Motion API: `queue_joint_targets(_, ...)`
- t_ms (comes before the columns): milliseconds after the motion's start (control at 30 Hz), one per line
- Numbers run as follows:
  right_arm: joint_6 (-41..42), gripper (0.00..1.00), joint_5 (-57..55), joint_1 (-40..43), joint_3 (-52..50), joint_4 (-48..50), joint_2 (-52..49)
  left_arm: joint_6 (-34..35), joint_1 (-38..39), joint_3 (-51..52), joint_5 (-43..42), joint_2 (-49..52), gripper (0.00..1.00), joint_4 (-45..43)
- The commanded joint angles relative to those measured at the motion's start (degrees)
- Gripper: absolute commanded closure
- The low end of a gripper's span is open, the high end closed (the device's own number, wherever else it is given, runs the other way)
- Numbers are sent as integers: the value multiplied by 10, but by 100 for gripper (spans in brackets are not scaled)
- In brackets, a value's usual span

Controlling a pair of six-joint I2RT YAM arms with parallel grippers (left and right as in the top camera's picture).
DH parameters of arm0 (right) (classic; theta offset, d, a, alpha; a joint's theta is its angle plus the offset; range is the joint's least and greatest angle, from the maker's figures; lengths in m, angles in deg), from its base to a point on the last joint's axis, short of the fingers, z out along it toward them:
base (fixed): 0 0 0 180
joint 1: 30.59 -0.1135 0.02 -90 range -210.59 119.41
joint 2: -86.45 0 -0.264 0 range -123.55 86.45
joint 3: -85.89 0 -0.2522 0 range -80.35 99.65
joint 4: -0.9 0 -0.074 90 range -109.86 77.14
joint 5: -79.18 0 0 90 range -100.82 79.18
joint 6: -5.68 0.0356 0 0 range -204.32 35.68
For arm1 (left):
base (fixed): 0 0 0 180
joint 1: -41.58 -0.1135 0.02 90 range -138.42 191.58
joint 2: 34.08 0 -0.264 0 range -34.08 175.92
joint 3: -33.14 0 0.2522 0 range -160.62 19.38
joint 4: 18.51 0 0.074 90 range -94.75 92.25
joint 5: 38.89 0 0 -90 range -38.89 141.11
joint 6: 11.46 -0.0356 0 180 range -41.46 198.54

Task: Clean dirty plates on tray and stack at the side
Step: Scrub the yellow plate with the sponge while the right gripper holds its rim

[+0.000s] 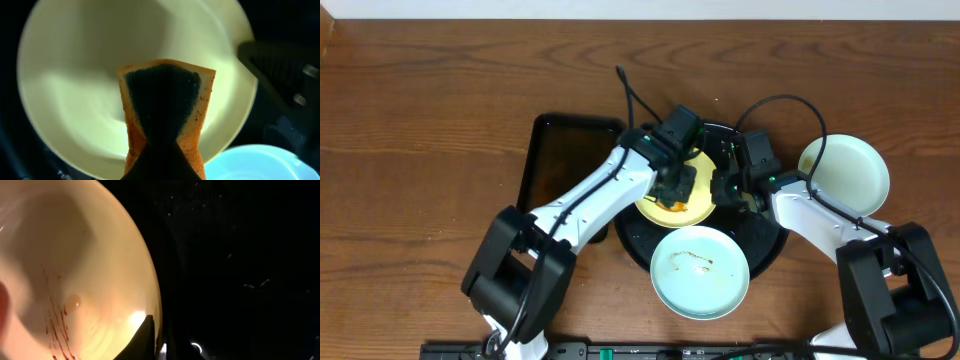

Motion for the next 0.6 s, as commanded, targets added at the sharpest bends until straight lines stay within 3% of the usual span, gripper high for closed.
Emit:
queue_joint_targets(0, 10, 97, -17, -3, 7, 1, -9, -16, 11, 2, -14, 1, 92, -14)
queue_joint_targets(567, 10, 99, -17, -3, 7, 1, -9, 2, 13, 33, -87, 23, 93, -88)
